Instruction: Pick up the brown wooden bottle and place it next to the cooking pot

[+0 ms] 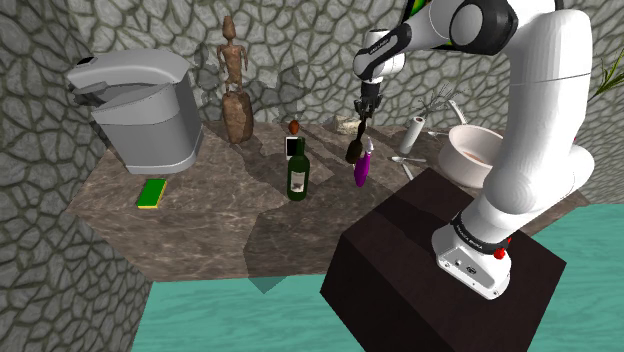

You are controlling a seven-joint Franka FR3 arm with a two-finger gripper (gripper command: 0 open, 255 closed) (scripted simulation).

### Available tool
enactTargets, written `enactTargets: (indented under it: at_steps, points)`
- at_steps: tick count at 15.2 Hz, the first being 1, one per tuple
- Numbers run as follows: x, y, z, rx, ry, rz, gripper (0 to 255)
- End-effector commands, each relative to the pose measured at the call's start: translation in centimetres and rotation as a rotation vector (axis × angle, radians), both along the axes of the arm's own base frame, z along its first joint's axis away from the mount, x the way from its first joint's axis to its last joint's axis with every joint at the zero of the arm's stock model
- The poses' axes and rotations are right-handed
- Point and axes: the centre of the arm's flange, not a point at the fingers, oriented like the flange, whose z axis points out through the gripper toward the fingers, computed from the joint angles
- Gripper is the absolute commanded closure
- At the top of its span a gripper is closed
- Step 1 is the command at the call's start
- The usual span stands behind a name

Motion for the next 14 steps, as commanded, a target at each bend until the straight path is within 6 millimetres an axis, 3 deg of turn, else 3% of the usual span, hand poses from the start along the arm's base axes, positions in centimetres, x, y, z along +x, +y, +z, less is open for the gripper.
enactTargets:
  at_steps: [1, 4, 14]
  points:
    - [0.0, 0.0, 0.0, 0.0, 0.0, 0.0, 255]
    - [0.0, 0.0, 0.0, 0.0, 0.0, 0.0, 255]
    - [0.0, 0.0, 5.3, 0.0, 0.0, 0.0, 255]
